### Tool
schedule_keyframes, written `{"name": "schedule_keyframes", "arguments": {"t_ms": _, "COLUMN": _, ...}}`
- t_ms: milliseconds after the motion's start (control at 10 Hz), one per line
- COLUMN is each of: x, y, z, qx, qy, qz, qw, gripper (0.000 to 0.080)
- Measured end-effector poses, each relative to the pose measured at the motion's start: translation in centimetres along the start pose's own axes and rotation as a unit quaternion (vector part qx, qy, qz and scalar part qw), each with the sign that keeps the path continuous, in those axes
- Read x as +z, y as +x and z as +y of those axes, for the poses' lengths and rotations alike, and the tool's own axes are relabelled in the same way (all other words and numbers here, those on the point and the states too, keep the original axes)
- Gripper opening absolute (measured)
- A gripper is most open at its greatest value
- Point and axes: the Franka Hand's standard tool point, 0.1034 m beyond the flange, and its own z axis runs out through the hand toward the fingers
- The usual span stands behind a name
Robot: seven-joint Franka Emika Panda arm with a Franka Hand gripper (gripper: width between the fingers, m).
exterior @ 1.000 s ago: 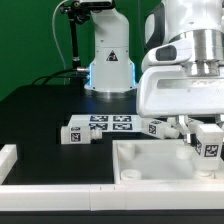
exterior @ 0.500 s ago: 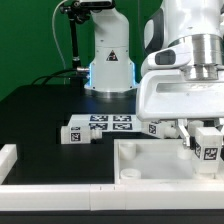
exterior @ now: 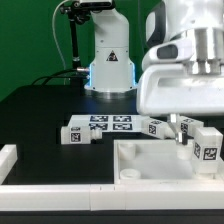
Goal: Assemble one leg
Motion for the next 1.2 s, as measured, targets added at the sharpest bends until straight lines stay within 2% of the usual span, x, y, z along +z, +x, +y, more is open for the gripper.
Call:
{"name": "schedule_keyframes", "arguments": {"t_ms": 100, "x": 0.0, "y": 0.0, "z": 0.2, "qx": 0.004, "qy": -0.001, "qz": -0.048, "qw": 0.999, "gripper": 0.0642}}
{"name": "schedule_keyframes", "arguments": {"t_ms": 300, "x": 0.0, "y": 0.9, "z": 0.7, "qx": 0.011, "qy": -0.005, "qz": -0.129, "qw": 0.992, "gripper": 0.0642}}
{"name": "schedule_keyframes", "arguments": {"t_ms": 500, "x": 0.6, "y": -0.4, "z": 0.6, "qx": 0.016, "qy": -0.01, "qz": -0.196, "qw": 0.98, "gripper": 0.0649}}
{"name": "schedule_keyframes", "arguments": {"t_ms": 600, "x": 1.0, "y": -0.4, "z": 0.5, "qx": 0.016, "qy": -0.011, "qz": -0.208, "qw": 0.978, "gripper": 0.0649}}
{"name": "schedule_keyframes", "arguments": {"t_ms": 700, "x": 1.3, "y": -1.2, "z": 0.4, "qx": 0.027, "qy": -0.01, "qz": -0.235, "qw": 0.972, "gripper": 0.0649}}
{"name": "schedule_keyframes", "arguments": {"t_ms": 800, "x": 1.4, "y": -1.2, "z": -0.2, "qx": 0.04, "qy": -0.011, "qz": -0.235, "qw": 0.971, "gripper": 0.0649}}
{"name": "schedule_keyframes", "arguments": {"t_ms": 900, "x": 1.4, "y": -1.3, "z": -0.2, "qx": 0.037, "qy": -0.011, "qz": -0.235, "qw": 0.971, "gripper": 0.0649}}
{"name": "schedule_keyframes", "arguments": {"t_ms": 1000, "x": 1.4, "y": -1.3, "z": 0.0, "qx": 0.043, "qy": -0.013, "qz": -0.235, "qw": 0.971, "gripper": 0.0533}}
{"name": "schedule_keyframes", "arguments": {"t_ms": 1100, "x": 1.4, "y": -1.3, "z": -0.1, "qx": 0.054, "qy": -0.015, "qz": -0.235, "qw": 0.97, "gripper": 0.0374}}
{"name": "schedule_keyframes", "arguments": {"t_ms": 1200, "x": 1.4, "y": -1.3, "z": -0.1, "qx": 0.06, "qy": -0.017, "qz": -0.235, "qw": 0.97, "gripper": 0.0374}}
